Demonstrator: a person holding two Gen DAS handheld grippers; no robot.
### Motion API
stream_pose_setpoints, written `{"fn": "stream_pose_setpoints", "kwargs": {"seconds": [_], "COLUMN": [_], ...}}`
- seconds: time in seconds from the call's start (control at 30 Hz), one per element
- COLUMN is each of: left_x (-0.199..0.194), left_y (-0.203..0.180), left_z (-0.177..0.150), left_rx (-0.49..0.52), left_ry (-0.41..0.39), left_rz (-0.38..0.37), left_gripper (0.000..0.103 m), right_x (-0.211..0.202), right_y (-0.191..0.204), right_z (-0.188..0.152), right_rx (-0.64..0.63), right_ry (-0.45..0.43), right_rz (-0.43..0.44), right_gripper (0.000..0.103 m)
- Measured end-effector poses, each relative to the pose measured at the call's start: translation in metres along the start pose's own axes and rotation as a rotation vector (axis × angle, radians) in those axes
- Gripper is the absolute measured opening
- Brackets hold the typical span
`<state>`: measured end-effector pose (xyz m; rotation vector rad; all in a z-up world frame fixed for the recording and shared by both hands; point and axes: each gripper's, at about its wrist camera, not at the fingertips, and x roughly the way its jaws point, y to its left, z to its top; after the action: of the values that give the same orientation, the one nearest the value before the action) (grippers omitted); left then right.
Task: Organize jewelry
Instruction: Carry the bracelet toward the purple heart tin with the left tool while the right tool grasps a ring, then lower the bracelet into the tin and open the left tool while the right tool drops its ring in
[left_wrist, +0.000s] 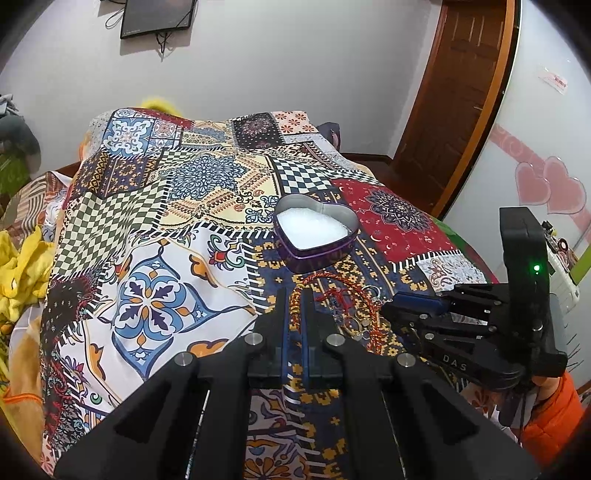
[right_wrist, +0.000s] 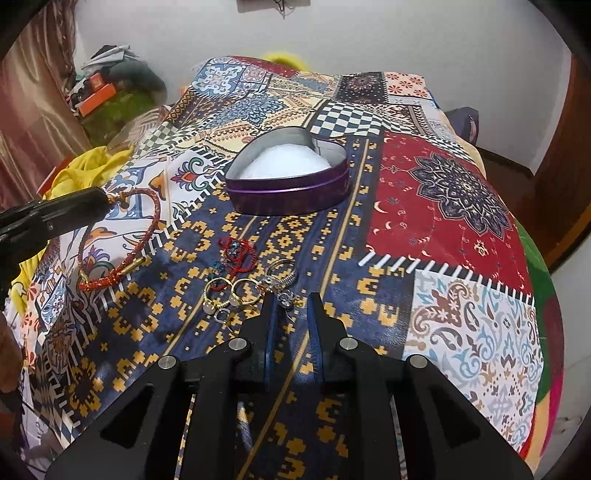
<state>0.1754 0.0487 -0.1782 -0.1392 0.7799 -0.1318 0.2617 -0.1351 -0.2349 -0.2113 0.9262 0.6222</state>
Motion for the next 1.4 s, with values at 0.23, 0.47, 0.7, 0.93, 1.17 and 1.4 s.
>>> {"fn": "stream_pose_setpoints", "kwargs": {"seconds": [0.23,0.47,0.7,0.93,1.17,1.4], "left_x": [0.002,0.006,0.013,0.022,0.038,0.055], "left_y": [0.001,0.001,-0.004,-0.008,-0.009,-0.006], "left_z": [0.000,0.008,0.021,0.037,0.055,0.070], "left_rx": [-0.002,-0.002,0.019,0.035,0.043,0.044], "left_ry": [0.000,-0.009,-0.017,-0.029,-0.023,-0.017], "left_rz": [0.002,0.009,0.010,0.013,0.024,0.034], "left_gripper": [0.004,0.004,0.004,0.004,0.004,0.004], "right_x": [0.008,0.006,-0.011,-0.039,-0.049,-0.046], "right_y": [0.008,0.003,0.000,-0.009,-0.010,-0.009], "right_z": [0.003,0.003,0.006,0.023,0.043,0.065], "right_rx": [-0.051,-0.026,-0.023,-0.002,0.001,-0.004], "right_ry": [-0.003,-0.016,-0.054,-0.133,-0.193,-0.233], "right_rz": [-0.032,-0.015,-0.028,-0.032,-0.036,-0.023], "right_gripper": [0.014,0.012,0.012,0.012,0.012,0.012]}}
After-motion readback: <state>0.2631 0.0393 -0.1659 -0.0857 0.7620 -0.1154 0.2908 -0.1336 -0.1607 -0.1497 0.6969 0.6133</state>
